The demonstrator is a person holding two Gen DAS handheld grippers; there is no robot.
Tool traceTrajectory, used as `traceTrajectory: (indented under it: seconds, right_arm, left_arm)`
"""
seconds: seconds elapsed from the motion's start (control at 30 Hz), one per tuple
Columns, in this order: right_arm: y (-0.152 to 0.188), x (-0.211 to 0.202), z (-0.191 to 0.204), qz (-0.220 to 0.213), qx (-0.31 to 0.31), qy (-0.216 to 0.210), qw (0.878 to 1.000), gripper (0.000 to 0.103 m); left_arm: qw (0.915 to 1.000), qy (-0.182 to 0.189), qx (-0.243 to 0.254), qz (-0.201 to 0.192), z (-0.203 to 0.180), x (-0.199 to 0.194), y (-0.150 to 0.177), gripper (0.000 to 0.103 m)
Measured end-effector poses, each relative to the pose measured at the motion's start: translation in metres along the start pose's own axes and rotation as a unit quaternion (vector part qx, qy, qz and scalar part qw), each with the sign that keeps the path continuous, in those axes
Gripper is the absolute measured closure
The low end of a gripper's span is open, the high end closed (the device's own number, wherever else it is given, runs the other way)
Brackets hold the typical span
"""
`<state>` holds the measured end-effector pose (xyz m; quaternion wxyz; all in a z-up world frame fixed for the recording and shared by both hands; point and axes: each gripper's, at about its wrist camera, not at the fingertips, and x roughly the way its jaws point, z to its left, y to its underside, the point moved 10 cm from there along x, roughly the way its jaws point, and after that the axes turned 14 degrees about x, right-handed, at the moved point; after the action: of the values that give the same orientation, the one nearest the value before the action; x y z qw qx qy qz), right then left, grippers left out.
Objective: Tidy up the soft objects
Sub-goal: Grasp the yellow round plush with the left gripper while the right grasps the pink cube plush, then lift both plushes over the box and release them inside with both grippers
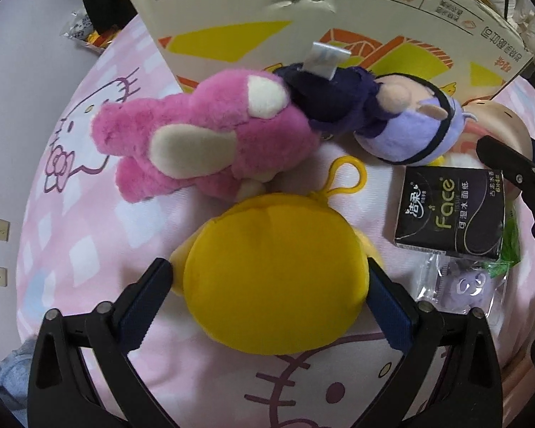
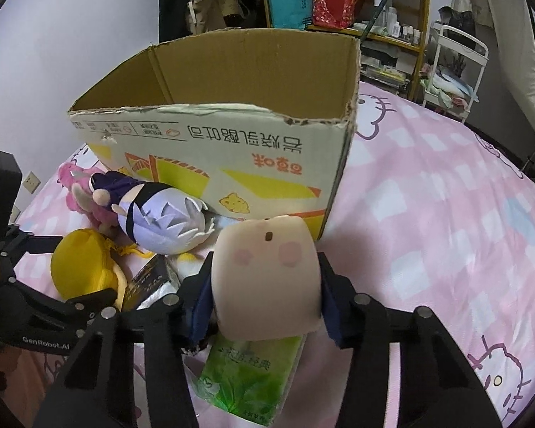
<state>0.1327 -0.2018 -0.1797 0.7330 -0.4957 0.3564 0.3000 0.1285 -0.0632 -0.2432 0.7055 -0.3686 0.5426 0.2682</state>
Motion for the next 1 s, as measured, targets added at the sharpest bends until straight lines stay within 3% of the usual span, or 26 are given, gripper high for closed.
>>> traceTrajectory:
  seconds: [0.13,0.47,0.83,1.0]
  right_arm:
    - [0.001,-0.002,0.0,-0.002,0.002,-0.003,1.0,0.053]
    - [-0.002,-0.025,0.005,-0.039,-0.002,-0.002,0.999,0.055]
    - [-0.01,-0.073,0.008,-0.117,-0.003,-0.004,0.993,0.055]
    - [-0.017,-0.105,0.014,-0.176,-0.012,-0.007,0.984,0.055]
  left_arm:
    - [0.9999,0.009,0.006,-0.009,-0.003,-0.003,-0.001,0.017]
    - [0.9992,-0.003,-0.007,-0.038,0.005,-0.025,0.002,0.018]
    - [0.9921,-0.042,-0.033,-0.114,0.01,-0.079,0.006,0.018]
    - [0.9816,-0.063,-0.047,-0.174,0.016,-0.114,0.009,0.018]
